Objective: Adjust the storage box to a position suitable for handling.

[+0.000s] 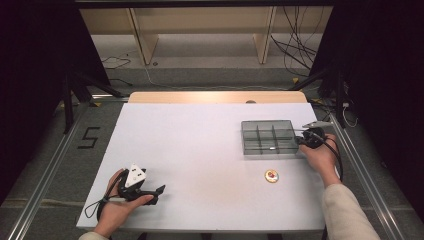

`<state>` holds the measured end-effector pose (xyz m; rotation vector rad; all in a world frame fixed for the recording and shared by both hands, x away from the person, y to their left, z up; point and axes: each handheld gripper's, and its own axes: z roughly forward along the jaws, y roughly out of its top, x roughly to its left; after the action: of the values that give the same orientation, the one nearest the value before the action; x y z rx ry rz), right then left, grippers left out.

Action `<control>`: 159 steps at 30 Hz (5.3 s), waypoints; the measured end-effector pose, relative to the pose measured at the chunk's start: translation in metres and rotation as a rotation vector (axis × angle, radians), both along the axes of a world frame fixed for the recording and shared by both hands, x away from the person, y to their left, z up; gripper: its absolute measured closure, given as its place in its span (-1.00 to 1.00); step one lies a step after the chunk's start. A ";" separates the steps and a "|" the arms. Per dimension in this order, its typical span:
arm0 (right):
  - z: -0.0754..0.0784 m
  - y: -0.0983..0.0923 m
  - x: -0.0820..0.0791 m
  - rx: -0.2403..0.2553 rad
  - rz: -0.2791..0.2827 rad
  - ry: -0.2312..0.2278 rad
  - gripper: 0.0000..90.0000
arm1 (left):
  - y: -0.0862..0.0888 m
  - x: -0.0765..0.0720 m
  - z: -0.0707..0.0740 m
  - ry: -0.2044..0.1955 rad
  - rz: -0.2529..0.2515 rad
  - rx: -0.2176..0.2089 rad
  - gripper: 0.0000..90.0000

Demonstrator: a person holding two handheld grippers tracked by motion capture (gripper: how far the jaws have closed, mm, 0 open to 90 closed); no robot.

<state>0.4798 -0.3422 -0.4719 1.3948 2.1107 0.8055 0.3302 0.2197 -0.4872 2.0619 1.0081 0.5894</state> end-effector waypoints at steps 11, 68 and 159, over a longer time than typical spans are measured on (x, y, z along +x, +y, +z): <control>-0.001 0.007 0.000 0.002 0.018 -0.003 1.00 | -0.002 0.000 -0.001 0.001 -0.004 -0.001 -0.75; -0.005 0.149 0.012 0.007 0.250 0.003 1.00 | -0.002 0.000 0.000 -0.002 -0.008 -0.003 -0.73; 0.025 0.286 0.075 -0.074 0.327 0.321 1.00 | -0.004 -0.003 -0.002 0.007 -0.023 -0.011 -0.69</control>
<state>0.5548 -0.0558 -0.4464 1.2224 2.6355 0.6458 0.3267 0.2153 -0.4892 2.0640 0.9885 0.5643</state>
